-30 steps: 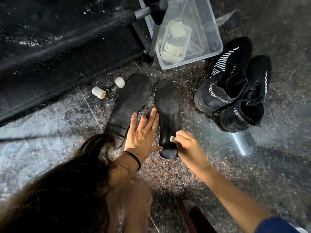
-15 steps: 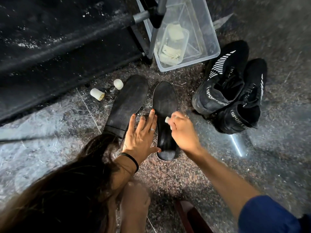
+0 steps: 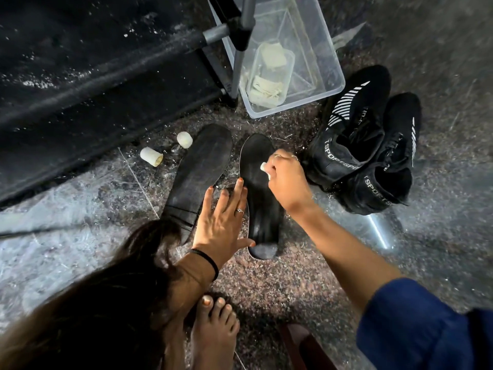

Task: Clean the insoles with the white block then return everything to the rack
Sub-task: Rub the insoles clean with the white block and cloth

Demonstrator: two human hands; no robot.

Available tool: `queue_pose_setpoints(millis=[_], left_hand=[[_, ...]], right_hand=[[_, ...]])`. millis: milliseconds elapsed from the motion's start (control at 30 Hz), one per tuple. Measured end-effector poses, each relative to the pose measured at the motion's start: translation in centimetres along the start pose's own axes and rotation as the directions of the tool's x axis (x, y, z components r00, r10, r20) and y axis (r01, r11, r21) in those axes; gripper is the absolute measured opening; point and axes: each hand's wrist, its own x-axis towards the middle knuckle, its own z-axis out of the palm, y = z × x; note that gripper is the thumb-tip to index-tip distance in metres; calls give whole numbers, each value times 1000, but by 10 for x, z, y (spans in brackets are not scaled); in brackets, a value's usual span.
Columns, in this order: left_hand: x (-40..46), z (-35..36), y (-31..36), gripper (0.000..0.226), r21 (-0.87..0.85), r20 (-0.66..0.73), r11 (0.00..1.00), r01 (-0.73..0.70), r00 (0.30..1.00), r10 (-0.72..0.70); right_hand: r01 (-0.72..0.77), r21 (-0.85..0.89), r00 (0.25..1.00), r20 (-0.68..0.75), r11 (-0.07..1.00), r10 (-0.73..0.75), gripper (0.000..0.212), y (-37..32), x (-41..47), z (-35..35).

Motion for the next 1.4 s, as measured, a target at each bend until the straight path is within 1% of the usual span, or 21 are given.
queue_pose_setpoints(millis=[100, 300, 400, 467, 567, 633, 700, 767, 867, 1000, 1033, 1067, 1133, 1167, 1200, 1233, 1300, 1400], left_hand=[[-1, 1, -1, 112, 7, -13, 1000, -2, 1000, 2], [0, 1, -1, 112, -1, -10, 1000, -1, 1000, 1], [1, 2, -1, 113, 5, -6, 1000, -2, 1000, 2], [0, 2, 0, 113, -2, 0, 1000, 6, 1000, -6], [0, 2, 0, 113, -9, -11, 1000, 10, 1000, -10], [0, 2, -1, 112, -1, -24, 1000, 2, 1000, -2], [-1, 3, -2, 113, 3, -35, 1000, -3, 999, 3], [-1, 4, -2, 114, 3, -49, 1000, -1, 999, 1], [-2, 4, -1, 114, 10, -58, 1000, 3, 998, -3], [-1, 3, 0, 113, 3, -47, 1000, 4, 999, -4], [0, 3, 0, 113, 1, -44, 1000, 4, 999, -4], [0, 3, 0, 112, 1, -40, 1000, 4, 999, -4], [0, 3, 0, 111, -4, -34, 1000, -3, 999, 2], [0, 2, -1, 111, -6, -32, 1000, -6, 999, 5], [0, 2, -1, 111, -8, -36, 1000, -5, 999, 4], [0, 3, -1, 111, -8, -43, 1000, -1, 999, 1], [1, 4, -1, 112, 3, -49, 1000, 6, 999, -6], [0, 5, 0, 112, 7, -43, 1000, 5, 999, -5]], right_hand=[[62, -6, 998, 25, 998, -62, 21, 2, -12, -1], [157, -25, 977, 147, 987, -152, 18, 12, -79, 20], [161, -38, 969, 195, 986, -150, 18, 15, -74, 24], [132, -32, 979, 164, 991, -125, 25, 11, -56, 19], [66, -16, 998, 12, 998, -66, 19, 4, -17, 9], [14, 12, 999, -32, 1000, -14, 17, 0, 2, 3], [-6, 18, 999, -40, 1000, 7, 18, -2, 7, 3], [42, -12, 999, -32, 999, -42, 20, -1, -3, 9], [156, -28, 986, 68, 987, -153, 19, -1, -19, 15], [255, -120, 961, 139, 959, -238, 25, -3, 2, 7], [236, -142, 967, 128, 961, -218, 25, -4, 11, 6], [173, -140, 982, 105, 975, -159, 25, -8, 20, 5], [20, -70, 999, 44, 997, -17, 21, -16, 32, 2], [-19, -47, 999, 28, 999, 20, 22, -20, 33, 1], [-19, -51, 1000, 17, 999, 20, 23, -23, 32, 1], [11, -50, 1000, 13, 999, -10, 23, -23, 27, 2], [135, -17, 990, 37, 991, -134, 24, -21, 10, 7], [267, -16, 951, 165, 964, -261, 24, -15, -13, 11]])
